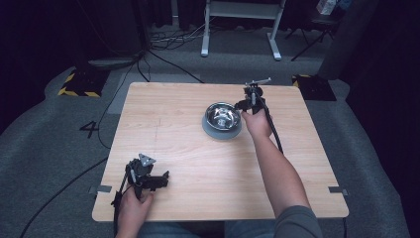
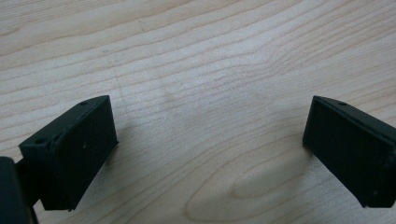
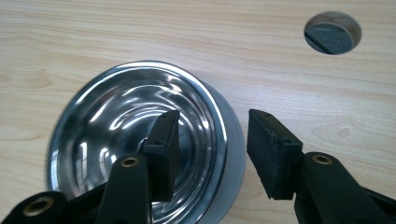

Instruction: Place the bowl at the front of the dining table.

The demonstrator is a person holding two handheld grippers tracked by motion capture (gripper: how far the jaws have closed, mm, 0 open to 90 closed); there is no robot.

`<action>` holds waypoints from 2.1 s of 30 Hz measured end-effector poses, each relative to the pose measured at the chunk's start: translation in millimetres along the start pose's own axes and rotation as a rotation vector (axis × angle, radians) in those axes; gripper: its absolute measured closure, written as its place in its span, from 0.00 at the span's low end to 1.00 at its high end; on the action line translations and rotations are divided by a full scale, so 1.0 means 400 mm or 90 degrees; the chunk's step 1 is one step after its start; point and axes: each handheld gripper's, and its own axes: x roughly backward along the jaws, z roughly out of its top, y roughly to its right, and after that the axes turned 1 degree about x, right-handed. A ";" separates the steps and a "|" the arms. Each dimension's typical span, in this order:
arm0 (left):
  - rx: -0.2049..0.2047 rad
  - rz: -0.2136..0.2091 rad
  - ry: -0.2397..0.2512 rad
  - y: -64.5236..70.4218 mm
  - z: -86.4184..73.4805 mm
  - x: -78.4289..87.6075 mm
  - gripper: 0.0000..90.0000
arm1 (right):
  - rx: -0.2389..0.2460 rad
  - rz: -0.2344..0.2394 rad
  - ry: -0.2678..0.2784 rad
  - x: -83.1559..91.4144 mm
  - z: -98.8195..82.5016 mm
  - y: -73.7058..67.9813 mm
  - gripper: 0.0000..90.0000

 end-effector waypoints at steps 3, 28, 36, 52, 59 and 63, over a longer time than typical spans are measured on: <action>0.000 0.000 0.000 0.000 0.000 0.000 0.03 | 0.018 0.027 0.004 0.028 -0.001 -0.004 0.60; 0.001 0.000 0.000 0.000 0.000 0.000 0.03 | 0.115 0.102 0.044 0.264 -0.066 -0.017 0.57; 0.001 0.000 0.000 0.000 0.000 0.000 0.03 | 0.141 0.121 0.056 0.335 -0.117 -0.016 0.57; 0.004 0.001 0.001 0.001 0.001 -0.001 0.03 | 0.159 0.106 0.077 0.412 -0.222 0.033 0.54; 0.004 0.001 0.001 0.001 0.001 -0.001 0.03 | 0.171 0.097 0.072 0.417 -0.279 0.044 0.52; 0.004 0.001 0.001 0.001 0.001 -0.001 0.03 | 0.179 0.091 0.061 0.405 -0.306 0.045 0.51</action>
